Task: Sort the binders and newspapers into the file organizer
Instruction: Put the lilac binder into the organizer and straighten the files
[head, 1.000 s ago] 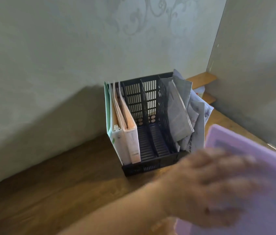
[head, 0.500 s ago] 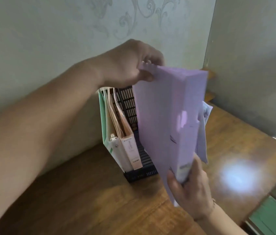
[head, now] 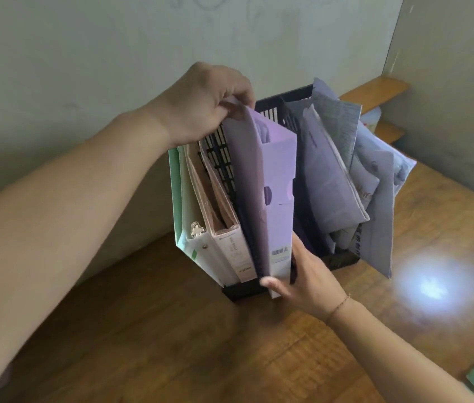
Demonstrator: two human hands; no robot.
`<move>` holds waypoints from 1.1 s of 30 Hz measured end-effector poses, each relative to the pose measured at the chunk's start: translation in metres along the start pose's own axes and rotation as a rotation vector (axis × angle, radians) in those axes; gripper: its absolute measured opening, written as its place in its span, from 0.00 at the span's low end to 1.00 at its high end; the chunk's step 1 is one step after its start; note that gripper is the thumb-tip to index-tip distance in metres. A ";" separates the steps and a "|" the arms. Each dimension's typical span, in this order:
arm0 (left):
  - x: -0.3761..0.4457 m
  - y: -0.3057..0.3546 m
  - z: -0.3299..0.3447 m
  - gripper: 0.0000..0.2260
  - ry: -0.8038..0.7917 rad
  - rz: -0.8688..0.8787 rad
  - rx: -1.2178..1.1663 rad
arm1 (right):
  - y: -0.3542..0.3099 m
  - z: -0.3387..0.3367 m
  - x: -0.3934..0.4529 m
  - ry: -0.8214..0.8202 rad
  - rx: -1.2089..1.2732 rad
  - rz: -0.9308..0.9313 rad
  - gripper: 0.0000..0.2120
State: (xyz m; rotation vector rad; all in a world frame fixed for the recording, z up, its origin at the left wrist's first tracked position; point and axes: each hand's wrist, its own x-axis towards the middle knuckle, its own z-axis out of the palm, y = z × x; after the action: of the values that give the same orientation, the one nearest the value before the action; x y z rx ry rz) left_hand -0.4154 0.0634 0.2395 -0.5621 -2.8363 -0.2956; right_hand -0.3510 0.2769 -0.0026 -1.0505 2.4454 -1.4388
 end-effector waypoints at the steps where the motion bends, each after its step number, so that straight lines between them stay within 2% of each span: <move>1: -0.001 -0.002 0.000 0.09 0.001 0.019 0.005 | 0.014 -0.002 -0.004 -0.067 -0.074 -0.002 0.40; 3: -0.002 -0.005 -0.001 0.11 0.008 0.057 0.007 | 0.036 -0.002 -0.011 -0.182 -0.255 -0.001 0.38; 5: -0.003 -0.007 -0.001 0.11 0.023 0.084 0.013 | 0.048 0.001 -0.016 -0.221 -0.314 -0.010 0.36; 11: -0.005 -0.005 -0.006 0.08 0.072 0.172 0.022 | 0.050 0.018 -0.010 -0.025 -0.323 0.076 0.28; 14: -0.006 -0.006 -0.008 0.07 0.088 0.197 0.028 | 0.048 0.026 -0.004 0.018 -0.355 0.109 0.24; 19: -0.008 -0.009 -0.009 0.06 0.077 0.245 0.030 | 0.040 0.030 0.001 0.002 -0.499 0.145 0.20; 27: -0.018 -0.009 -0.014 0.10 0.060 0.289 -0.013 | 0.033 0.030 0.004 -0.082 -0.550 0.161 0.15; 33: -0.017 -0.008 -0.011 0.09 0.031 0.260 -0.019 | 0.028 0.028 0.008 -0.184 -0.595 0.150 0.13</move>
State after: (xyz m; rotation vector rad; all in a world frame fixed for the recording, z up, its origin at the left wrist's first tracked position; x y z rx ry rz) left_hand -0.4014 0.0475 0.2446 -0.9109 -2.6916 -0.2799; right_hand -0.3592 0.2598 -0.0382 -0.9958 2.7975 -0.5416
